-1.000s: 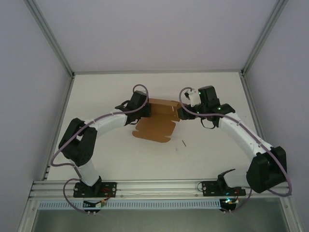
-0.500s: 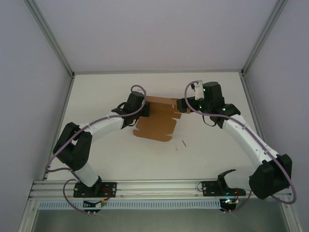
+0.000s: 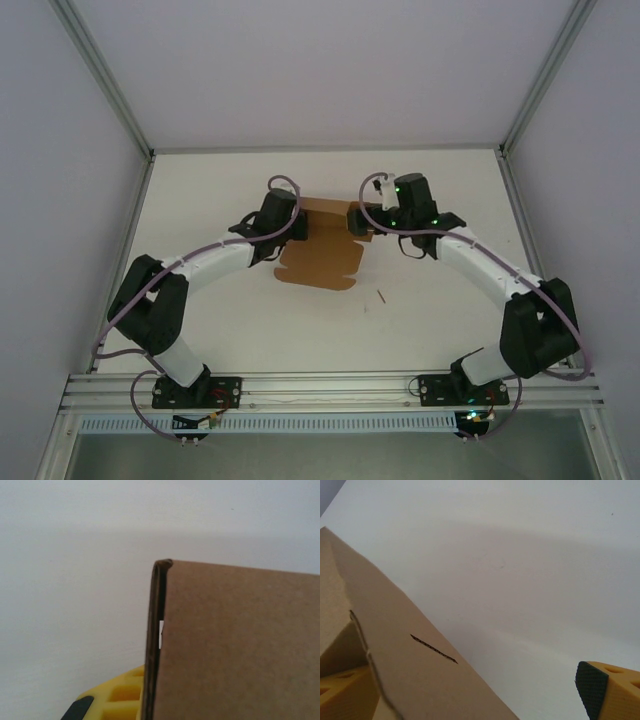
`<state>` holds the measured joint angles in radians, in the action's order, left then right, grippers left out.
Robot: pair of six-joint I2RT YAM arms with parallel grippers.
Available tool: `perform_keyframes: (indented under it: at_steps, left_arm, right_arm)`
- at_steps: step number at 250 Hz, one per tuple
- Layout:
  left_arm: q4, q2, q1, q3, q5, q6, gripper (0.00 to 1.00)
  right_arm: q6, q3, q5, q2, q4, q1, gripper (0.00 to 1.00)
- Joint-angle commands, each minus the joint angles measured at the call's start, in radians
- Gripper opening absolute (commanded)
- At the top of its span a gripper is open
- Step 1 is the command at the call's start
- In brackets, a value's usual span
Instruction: Assemble paper box
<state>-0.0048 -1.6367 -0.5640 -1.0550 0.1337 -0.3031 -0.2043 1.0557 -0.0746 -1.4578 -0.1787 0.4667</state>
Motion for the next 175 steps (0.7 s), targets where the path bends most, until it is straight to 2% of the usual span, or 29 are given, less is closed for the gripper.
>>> perform_keyframes:
  at_steps: [1,52,74,99,136,175]
  left_arm:
    - [0.024,0.022,-0.021,-0.021,-0.038,-0.005,0.0]
    - [0.013,0.018,-0.039,-0.019,0.003,-0.018,0.0]
    - [0.001,0.013,-0.041,-0.023,0.016,-0.019,0.0]
    - [-0.007,0.008,-0.04,-0.025,0.046,-0.029,0.0]
    - [-0.028,0.007,-0.04,-0.046,0.084,-0.042,0.0]
    - [-0.02,0.024,-0.028,-0.048,0.05,-0.048,0.0]
  right_arm:
    - [-0.118,-0.024,0.161,-0.039,0.228,0.05,1.0]
    - [-0.36,-0.105,0.295,-0.05,0.452,0.081,1.0]
    - [-0.362,-0.141,0.292,-0.017,0.488,0.079,1.0]
    - [-0.314,-0.143,0.305,0.044,0.381,0.08,1.0]
    - [-0.239,-0.144,0.375,0.153,0.102,0.077,1.0]
    - [-0.221,-0.206,0.396,0.28,-0.1,0.063,1.0]
